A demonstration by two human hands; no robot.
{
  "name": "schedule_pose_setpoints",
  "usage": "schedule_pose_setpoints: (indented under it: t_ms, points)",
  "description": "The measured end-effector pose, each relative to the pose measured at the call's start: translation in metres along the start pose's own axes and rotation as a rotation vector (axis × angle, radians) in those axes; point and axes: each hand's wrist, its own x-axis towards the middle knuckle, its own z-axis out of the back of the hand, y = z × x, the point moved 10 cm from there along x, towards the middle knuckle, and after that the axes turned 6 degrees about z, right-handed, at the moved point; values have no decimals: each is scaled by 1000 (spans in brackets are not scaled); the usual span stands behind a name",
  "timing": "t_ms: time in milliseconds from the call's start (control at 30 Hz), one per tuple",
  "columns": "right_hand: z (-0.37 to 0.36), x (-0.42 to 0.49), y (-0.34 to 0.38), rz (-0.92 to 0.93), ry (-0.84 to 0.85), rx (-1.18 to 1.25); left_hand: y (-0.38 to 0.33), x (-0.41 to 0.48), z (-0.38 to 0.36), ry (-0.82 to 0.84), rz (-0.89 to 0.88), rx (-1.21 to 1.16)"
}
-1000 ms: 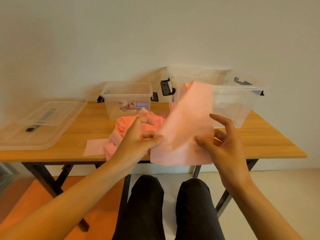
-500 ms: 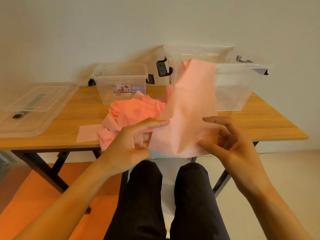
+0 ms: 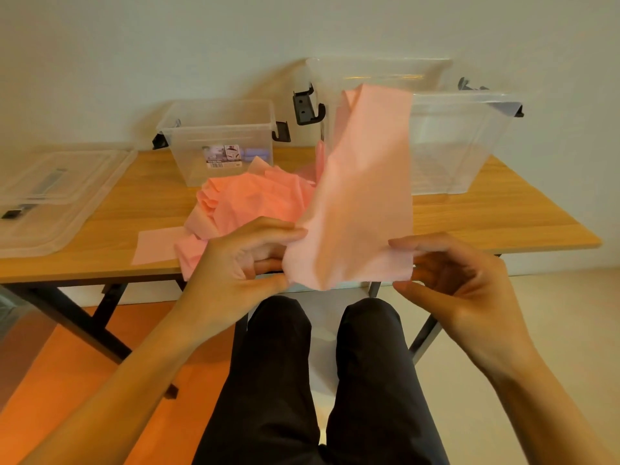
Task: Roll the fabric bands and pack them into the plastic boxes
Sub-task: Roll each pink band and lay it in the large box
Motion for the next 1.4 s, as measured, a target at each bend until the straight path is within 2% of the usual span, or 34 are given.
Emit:
schedule_pose_setpoints:
  t_ms: [200,333,633,733,867,1033,1200,1400]
  points:
    - [6,1,3,78,-117,-97,-1,0,4,-62,-39,89]
    - [10,3,1,88,-124,-117,0,0,10,-139,-24,8]
    - [20,0,-11,-12,-286,-65,7,-5,22,-310,27,3]
    - [20,0,-13,-45,-339,-33,11,-4,19,-320,48,18]
    - [23,-1,-20,-64,-384,2,25,-3,11,-293,146,-115]
    - [21,-3,-27,-94,-405,5,30,-1,1,-233,202,-170]
    - [22,-4,-30,-125,-429,-4,29,4,-10,-155,230,-136]
    - [22,-4,-31,-149,-449,19,28,2,-6,-226,193,-95]
